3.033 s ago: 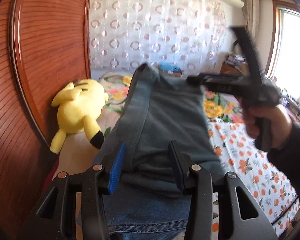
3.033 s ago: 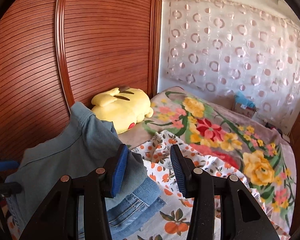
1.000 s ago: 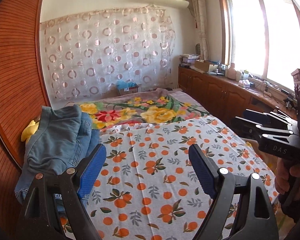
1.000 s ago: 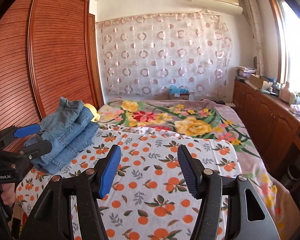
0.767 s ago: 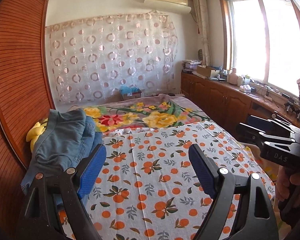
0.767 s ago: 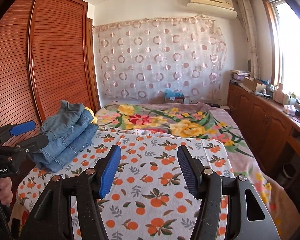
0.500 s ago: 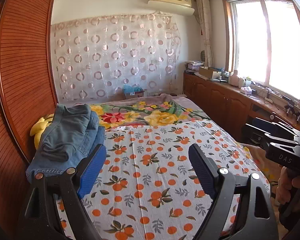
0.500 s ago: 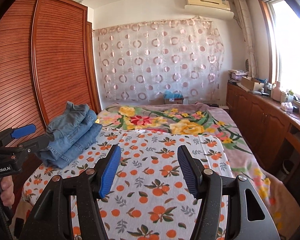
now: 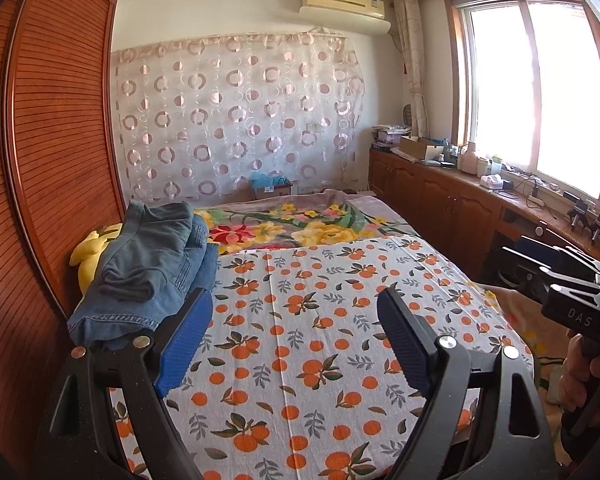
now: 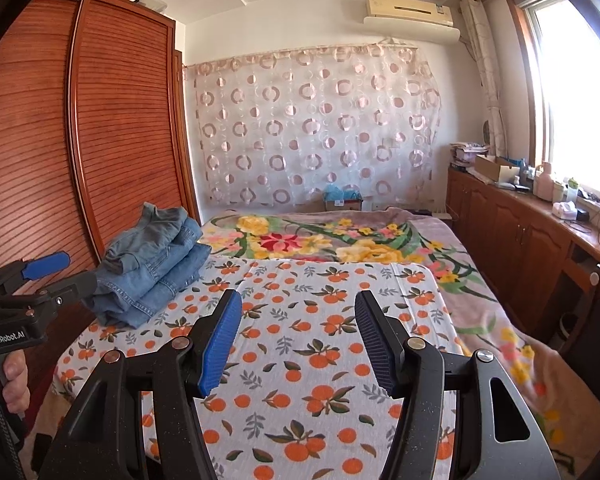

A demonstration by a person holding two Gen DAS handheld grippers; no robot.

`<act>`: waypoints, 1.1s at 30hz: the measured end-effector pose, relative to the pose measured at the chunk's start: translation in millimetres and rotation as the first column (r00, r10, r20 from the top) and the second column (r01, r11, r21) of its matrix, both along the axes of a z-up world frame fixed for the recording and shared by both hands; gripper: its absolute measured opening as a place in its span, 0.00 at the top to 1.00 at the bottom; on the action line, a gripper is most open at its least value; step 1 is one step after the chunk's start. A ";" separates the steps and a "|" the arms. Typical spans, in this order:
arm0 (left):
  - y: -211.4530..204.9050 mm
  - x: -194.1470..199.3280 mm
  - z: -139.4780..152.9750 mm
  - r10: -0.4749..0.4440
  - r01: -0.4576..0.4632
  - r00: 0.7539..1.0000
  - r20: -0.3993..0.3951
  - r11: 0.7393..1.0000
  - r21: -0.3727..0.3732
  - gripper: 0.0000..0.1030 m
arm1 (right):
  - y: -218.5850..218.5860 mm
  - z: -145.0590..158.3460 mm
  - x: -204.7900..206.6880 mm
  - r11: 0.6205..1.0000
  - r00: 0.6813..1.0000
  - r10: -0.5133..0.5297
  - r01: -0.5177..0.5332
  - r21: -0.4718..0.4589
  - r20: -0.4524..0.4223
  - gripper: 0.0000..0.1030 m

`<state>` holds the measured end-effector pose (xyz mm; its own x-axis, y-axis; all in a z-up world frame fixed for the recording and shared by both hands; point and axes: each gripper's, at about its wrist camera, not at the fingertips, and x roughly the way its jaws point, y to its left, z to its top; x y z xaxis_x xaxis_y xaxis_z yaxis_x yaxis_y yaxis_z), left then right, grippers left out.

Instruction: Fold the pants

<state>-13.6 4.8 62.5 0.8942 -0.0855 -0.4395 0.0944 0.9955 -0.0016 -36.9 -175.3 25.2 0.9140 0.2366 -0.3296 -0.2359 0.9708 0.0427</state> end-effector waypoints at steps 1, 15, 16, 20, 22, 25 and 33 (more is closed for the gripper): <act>1.1 -0.3 -0.7 0.003 -0.003 1.000 0.000 1.000 -0.001 0.18 | -0.4 -2.0 2.4 1.000 1.000 -0.005 0.005 -0.008 0.002 0.41; 12.1 2.0 -16.7 0.033 -0.033 0.999 -0.022 0.999 -0.011 0.18 | -4.4 -16.0 11.5 1.000 1.000 -0.016 0.016 -0.004 -0.011 0.41; 12.1 2.5 -17.4 0.034 -0.034 0.999 -0.023 0.999 -0.009 0.18 | -5.0 -15.0 12.3 1.000 1.000 -0.015 0.015 -0.004 -0.011 0.41; 11.0 2.3 -19.1 0.032 -0.033 0.999 -0.027 0.999 -0.007 0.18 | -7.6 -14.8 13.2 1.000 1.000 -0.013 0.013 -0.003 -0.011 0.41; 10.7 2.3 -19.3 0.031 -0.032 0.999 -0.028 0.999 -0.008 0.18 | -8.1 -17.3 11.9 1.000 1.000 -0.010 0.010 -0.003 -0.012 0.41; 10.5 1.9 -19.1 0.032 -0.032 0.999 -0.027 0.999 -0.006 0.18 | -8.6 -18.2 11.7 1.000 1.000 -0.009 0.009 -0.002 -0.012 0.41; 10.5 1.9 -18.7 0.028 -0.028 0.999 -0.027 1.000 -0.010 0.18 | -9.3 -20.5 10.5 1.000 1.000 -0.007 0.007 -0.001 -0.013 0.41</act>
